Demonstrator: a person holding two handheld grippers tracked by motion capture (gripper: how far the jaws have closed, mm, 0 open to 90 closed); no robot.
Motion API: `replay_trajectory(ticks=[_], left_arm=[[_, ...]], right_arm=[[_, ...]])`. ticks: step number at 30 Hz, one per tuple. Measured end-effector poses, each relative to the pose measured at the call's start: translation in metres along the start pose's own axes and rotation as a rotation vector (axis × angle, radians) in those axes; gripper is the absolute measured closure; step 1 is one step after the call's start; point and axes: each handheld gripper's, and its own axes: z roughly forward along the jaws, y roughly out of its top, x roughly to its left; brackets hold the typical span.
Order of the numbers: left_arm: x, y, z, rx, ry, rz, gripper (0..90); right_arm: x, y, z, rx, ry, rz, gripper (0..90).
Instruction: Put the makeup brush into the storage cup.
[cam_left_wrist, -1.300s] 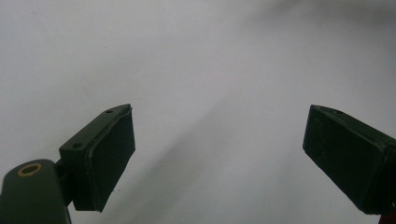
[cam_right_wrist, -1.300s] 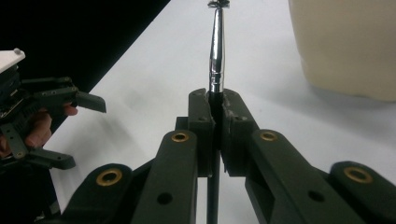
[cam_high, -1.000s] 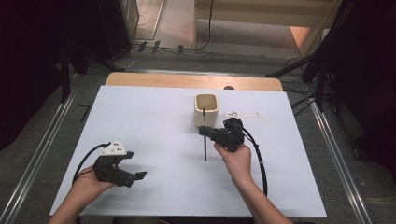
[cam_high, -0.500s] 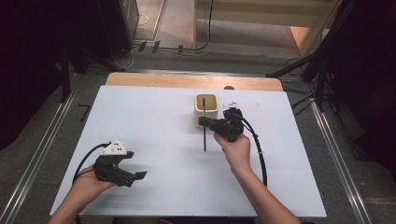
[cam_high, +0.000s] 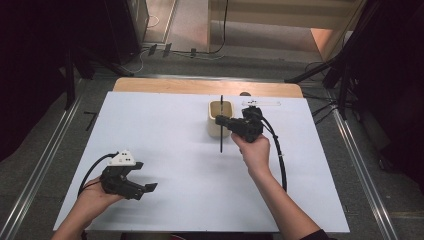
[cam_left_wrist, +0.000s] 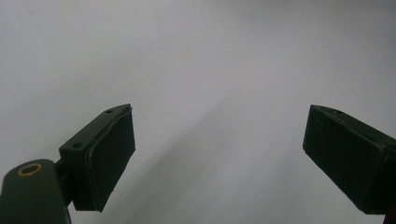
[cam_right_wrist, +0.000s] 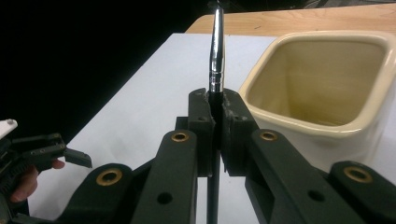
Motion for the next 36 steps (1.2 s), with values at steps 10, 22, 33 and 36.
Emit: replay_trajectory(ticks=[10,22,33,36], left_arm=[[0.000,0.000,0.001,0.006,-0.002,0.004,9.4],[0.001,-0.001,0.001,-0.008,-0.006,-0.008,9.4],[0.001,-0.001,0.000,-0.009,-0.008,-0.007,9.4],[0.001,-0.001,0.000,-0.011,-0.010,-0.008,9.4]], right_arm=[[-0.009,0.012,-0.003,-0.018,-0.012,0.017,85.8],[-0.008,0.044,0.000,-0.029,-0.040,0.009,85.8],[-0.018,0.074,0.007,-0.057,-0.048,0.035,85.8],[-0.018,0.079,0.011,-0.059,-0.066,0.026,85.8]])
